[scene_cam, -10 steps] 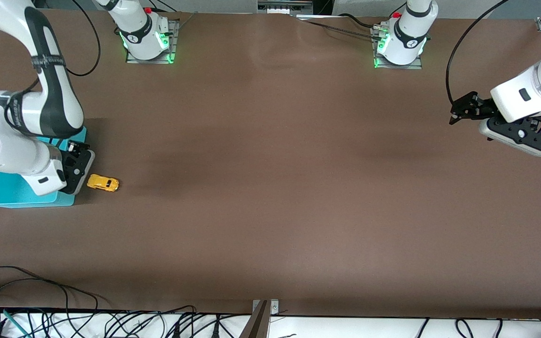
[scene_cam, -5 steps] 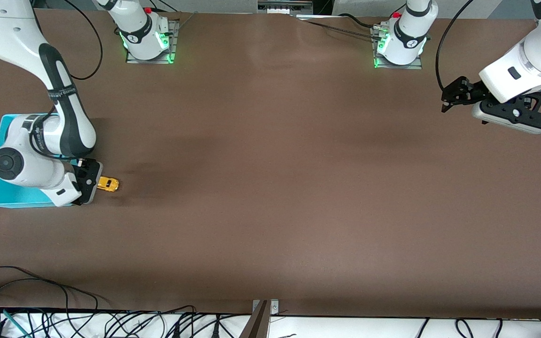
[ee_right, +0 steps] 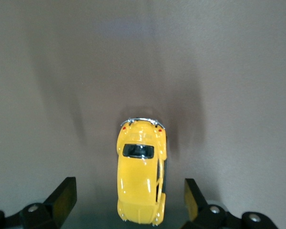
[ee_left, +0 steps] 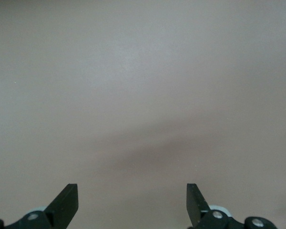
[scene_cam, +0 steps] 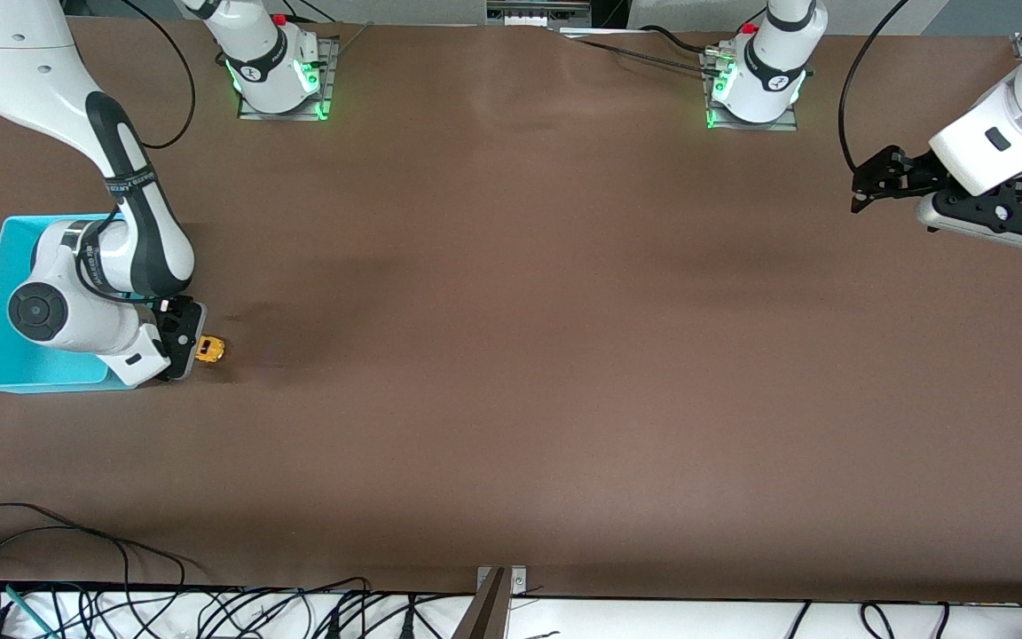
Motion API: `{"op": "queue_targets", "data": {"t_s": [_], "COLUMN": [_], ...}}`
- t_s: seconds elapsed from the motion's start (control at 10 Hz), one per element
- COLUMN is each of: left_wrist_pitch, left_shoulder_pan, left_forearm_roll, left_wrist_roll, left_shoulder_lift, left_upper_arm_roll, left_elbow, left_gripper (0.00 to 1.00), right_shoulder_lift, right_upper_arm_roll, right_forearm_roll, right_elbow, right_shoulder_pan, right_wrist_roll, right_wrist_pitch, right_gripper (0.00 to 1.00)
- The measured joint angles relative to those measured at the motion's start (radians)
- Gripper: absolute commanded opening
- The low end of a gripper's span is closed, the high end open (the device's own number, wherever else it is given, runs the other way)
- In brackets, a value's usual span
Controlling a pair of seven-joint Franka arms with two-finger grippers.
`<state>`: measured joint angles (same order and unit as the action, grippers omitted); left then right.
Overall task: Wind up and store yellow beetle car
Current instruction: 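Lift the car with the right gripper over the cyan bin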
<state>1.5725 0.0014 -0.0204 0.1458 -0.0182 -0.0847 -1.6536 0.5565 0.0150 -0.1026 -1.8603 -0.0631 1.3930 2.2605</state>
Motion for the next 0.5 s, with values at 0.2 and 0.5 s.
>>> {"op": "queue_targets", "data": {"t_s": [0.2,0.5], "left_wrist_pitch": [0.002,0.003], "left_shoulder_pan": [0.004,0.006], "left_forearm_roll": [0.0,0.0], "left_wrist_roll": [0.0,-0.001], "left_shoulder_lift": [0.004,0.004], "left_upper_arm_roll": [0.007,0.007], "left_elbow": [0.0,0.0], "left_gripper": [1.0,1.0], "right_shoulder_lift": [0.0,-0.001], "right_upper_arm_roll": [0.001,0.001], "right_forearm_roll": [0.0,0.003], "right_elbow": [-0.018,-0.02], "right_shoulder_pan": [-0.002,-0.022], "right_wrist_roll": [0.0,-0.001], "right_wrist_pitch": [0.012,0.019], "right_gripper": [0.44,0.0]}}
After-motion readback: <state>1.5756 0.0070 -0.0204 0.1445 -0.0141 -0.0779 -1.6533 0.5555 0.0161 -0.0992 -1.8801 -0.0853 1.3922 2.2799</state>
